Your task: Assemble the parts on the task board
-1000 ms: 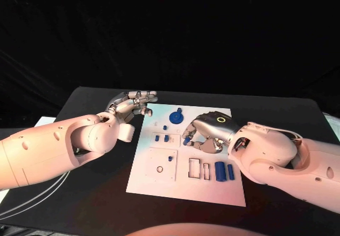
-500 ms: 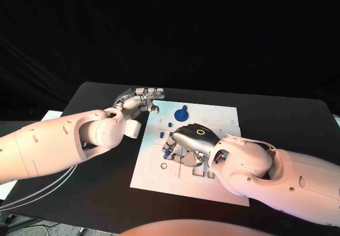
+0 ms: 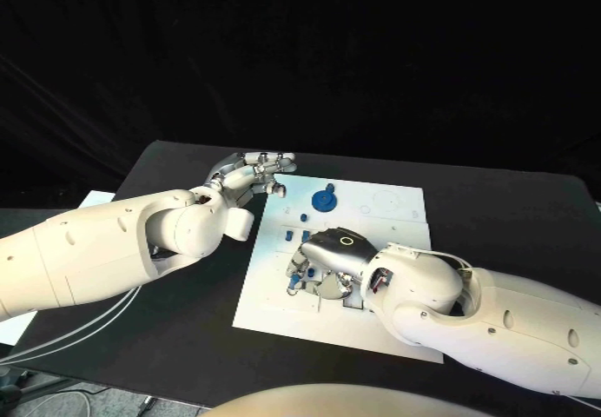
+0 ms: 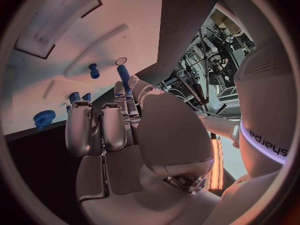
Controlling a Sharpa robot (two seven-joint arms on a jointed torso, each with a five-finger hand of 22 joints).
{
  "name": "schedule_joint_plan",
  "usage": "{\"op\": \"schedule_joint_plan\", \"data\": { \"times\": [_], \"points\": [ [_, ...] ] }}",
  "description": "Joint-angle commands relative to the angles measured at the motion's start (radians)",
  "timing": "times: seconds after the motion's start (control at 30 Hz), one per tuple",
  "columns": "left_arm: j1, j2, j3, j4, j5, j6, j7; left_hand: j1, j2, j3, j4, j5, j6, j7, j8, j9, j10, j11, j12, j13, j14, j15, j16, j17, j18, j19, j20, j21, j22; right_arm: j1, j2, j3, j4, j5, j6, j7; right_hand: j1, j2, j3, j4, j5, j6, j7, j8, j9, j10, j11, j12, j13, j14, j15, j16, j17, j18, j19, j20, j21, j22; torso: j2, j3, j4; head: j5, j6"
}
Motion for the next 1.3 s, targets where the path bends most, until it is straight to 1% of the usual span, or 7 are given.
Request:
{"op": "schedule_joint_plan", "data": {
  "times": [0.03, 0.2, 0.37, 0.5, 0.7, 0.8, 1.3],
  "points": [
    [0.0, 0.002, 0.001, 0.001, -0.004, 0.019, 0.003, -0.002, 0.008, -0.004, -0.001, -0.004, -0.005, 0.0, 0.006, -0.001, -0.005, -0.002, 0.007, 0.002, -0.007, -0.002, -0.004, -0.001, 0.012, 0.002, 0.002, -0.003, -0.001, -0.002, 0.003, -0.001, -0.004, -0.001, 0.043, 0.011, -0.002, -0.002, 0.007, -0.001, 0.003, -0.001, 0.008, 0.003, 0.002, 0.004, 0.005, -0.003, 0.0, 0.039, 0.005, 0.003, -0.002, -0.009, -0.002, 0.008, -0.003, -0.002, 0.0, 0.0002, -0.0011, 0.001, -0.002],
    [0.0, 0.002, 0.001, 0.001, -0.004, 0.02, 0.002, -0.002, 0.008, -0.004, -0.001, -0.004, -0.005, 0.0, 0.006, -0.001, -0.005, -0.002, 0.007, 0.002, -0.007, -0.002, -0.004, -0.001, 0.012, 0.002, 0.002, -0.003, -0.001, -0.002, 0.006, -0.003, -0.01, 0.0, 0.066, 0.005, -0.002, -0.002, 0.007, -0.001, 0.003, -0.001, 0.008, 0.003, 0.002, 0.004, 0.006, -0.003, 0.0, 0.039, 0.005, 0.003, -0.002, -0.009, -0.002, 0.008, -0.003, -0.002, 0.0, 0.0001, -0.0001, 0.002, -0.005],
    [0.0, 0.002, 0.001, 0.001, -0.004, 0.02, 0.002, -0.002, 0.008, -0.007, -0.001, -0.004, -0.005, -0.001, 0.007, -0.001, -0.006, -0.002, 0.009, 0.002, -0.007, -0.002, -0.004, -0.003, 0.012, 0.002, 0.002, -0.004, -0.002, -0.004, 0.013, -0.005, -0.017, 0.0, 0.075, 0.001, -0.002, -0.002, 0.007, -0.001, 0.003, -0.001, 0.008, 0.003, 0.002, 0.004, 0.006, -0.003, 0.0, 0.039, 0.005, 0.003, -0.002, -0.009, -0.002, 0.008, -0.003, -0.002, 0.0, 0.0, 0.0012, 0.003, -0.008],
    [0.0, 0.002, 0.001, 0.001, -0.004, 0.02, 0.001, -0.002, 0.008, -0.007, -0.001, -0.004, -0.005, -0.001, 0.007, -0.001, -0.006, -0.002, 0.009, 0.002, -0.007, -0.002, -0.004, -0.003, 0.012, 0.002, 0.002, -0.004, -0.002, -0.006, 0.018, -0.006, -0.019, -0.001, 0.076, 0.0, -0.003, -0.001, 0.007, -0.001, 0.004, -0.002, 0.008, 0.003, 0.002, 0.004, 0.006, -0.004, 0.0, 0.038, 0.006, 0.002, -0.003, -0.009, -0.002, 0.009, -0.003, -0.002, 0.0, 0.0, 0.0014, 0.003, -0.008],
    [0.0, 0.001, 0.001, 0.001, -0.004, 0.02, 0.001, -0.002, 0.008, -0.007, -0.001, -0.004, -0.005, -0.001, 0.007, -0.001, -0.006, -0.002, 0.009, 0.002, -0.007, -0.002, -0.004, -0.003, 0.012, 0.002, 0.002, -0.004, -0.002, -0.008, 0.025, -0.007, -0.025, -0.005, 0.075, -0.001, -0.004, -0.001, 0.007, -0.001, 0.004, -0.002, 0.009, 0.002, 0.002, 0.004, 0.006, -0.004, 0.0, 0.038, 0.006, 0.002, -0.003, -0.009, -0.003, 0.009, -0.003, -0.002, 0.0, -0.0011, -0.0004, 0.004, -0.01],
    [0.0, 0.001, 0.001, 0.002, -0.004, 0.02, 0.0, -0.002, 0.008, -0.007, -0.001, -0.004, -0.005, -0.001, 0.007, -0.001, -0.006, -0.002, 0.009, 0.002, -0.007, -0.002, -0.004, -0.003, 0.012, 0.002, 0.002, -0.004, -0.002, -0.01, 0.027, -0.007, -0.028, -0.007, 0.075, -0.002, -0.004, -0.001, 0.007, -0.001, 0.004, -0.002, 0.009, 0.002, 0.002, 0.004, 0.006, -0.004, 0.0, 0.038, 0.006, 0.002, -0.003, -0.008, -0.003, 0.009, -0.003, -0.002, -0.001, -0.0004, 0.0, 0.006, -0.011],
    [0.0, 0.0, 0.001, 0.002, -0.004, 0.024, -0.003, -0.002, 0.008, -0.007, -0.001, -0.004, -0.005, -0.001, 0.007, -0.001, -0.006, -0.002, 0.009, 0.002, -0.007, -0.002, -0.004, -0.003, 0.012, 0.002, 0.002, -0.004, -0.002, -0.012, 0.039, -0.007, -0.03, -0.024, 0.054, -0.01, -0.003, -0.001, 0.008, -0.002, 0.005, -0.002, 0.009, 0.002, 0.002, 0.005, 0.007, -0.005, 0.0, 0.038, 0.006, 0.002, -0.003, -0.008, -0.003, 0.01, -0.003, -0.002, -0.001, -0.0007, -0.0001, 0.005, -0.01]
  ]
}}
